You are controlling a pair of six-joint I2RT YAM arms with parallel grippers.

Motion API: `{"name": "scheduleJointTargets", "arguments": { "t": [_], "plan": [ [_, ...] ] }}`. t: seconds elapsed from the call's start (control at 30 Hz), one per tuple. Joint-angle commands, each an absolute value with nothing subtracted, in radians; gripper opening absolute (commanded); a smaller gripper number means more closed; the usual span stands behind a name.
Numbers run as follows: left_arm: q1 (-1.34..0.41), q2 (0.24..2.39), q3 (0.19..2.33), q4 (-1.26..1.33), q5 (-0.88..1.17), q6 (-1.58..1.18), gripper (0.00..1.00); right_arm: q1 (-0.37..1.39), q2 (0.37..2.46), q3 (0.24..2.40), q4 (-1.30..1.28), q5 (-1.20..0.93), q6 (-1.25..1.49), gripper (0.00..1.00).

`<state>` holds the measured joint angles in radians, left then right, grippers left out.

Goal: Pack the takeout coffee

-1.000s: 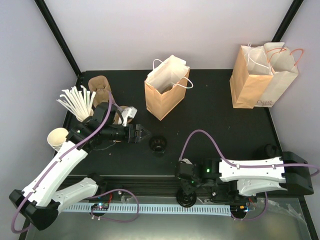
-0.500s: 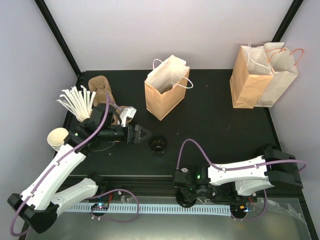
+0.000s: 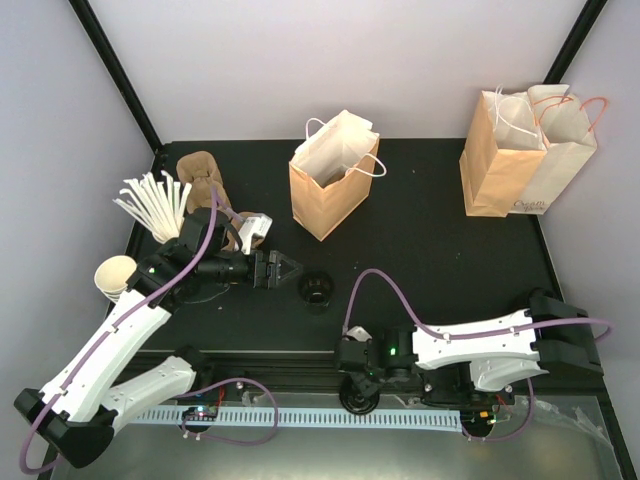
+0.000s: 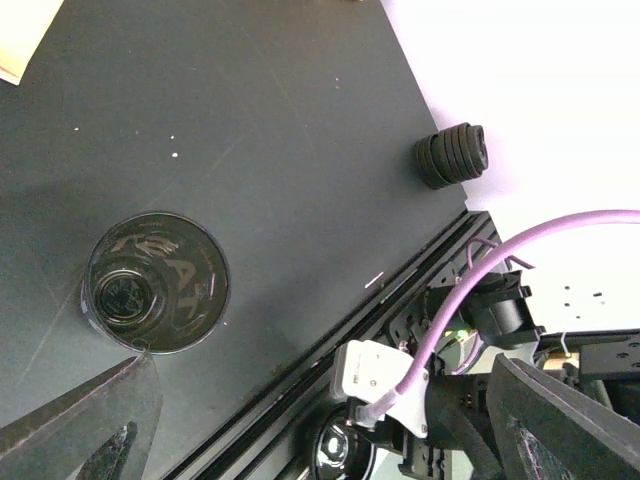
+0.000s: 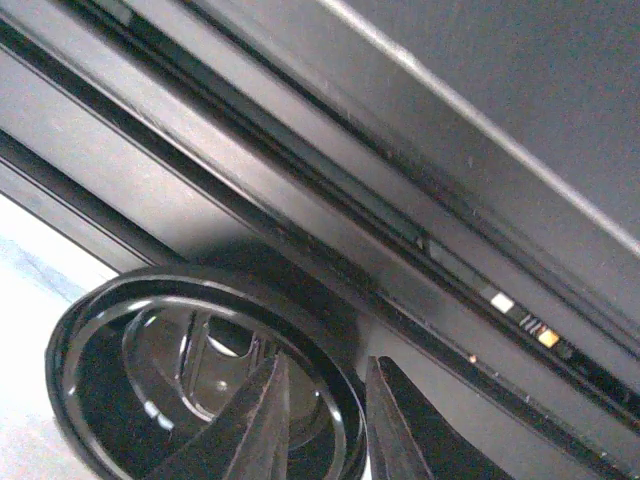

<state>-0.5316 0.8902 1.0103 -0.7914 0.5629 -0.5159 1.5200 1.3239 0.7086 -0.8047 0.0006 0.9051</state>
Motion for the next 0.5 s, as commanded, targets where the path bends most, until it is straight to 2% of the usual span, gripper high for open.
{"name": "scheduleJointTargets", "arguments": {
  "t": [0.0,0.13,0.3,0.4,0.47],
  "plan": [
    [-0.529,0.881,1.016,-0.781,0.561,-0.5,0.92,1.513,1.298,0.782,-0.831,0.138,0.92,0.25],
    [-0.531,0.876,1.011,-0.784,0.571,-0.497,0.92,1.466,1.277,0.796,-0.817,0.159,0.895,0.25],
    [-0.53,0.866,0.989,-0.792,0.613,-0.501,0.91,1.427,1.213,0.742,-0.791,0.079,0.884,0.26],
    [-0.53,0.855,0.956,-0.774,0.66,-0.504,0.91,1.428,1.191,0.704,-0.784,0.007,0.876,0.39],
    [-0.53,0.851,0.945,-0.765,0.673,-0.508,0.92,1.428,1.189,0.682,-0.778,-0.044,0.869,0.41]
  ]
}}
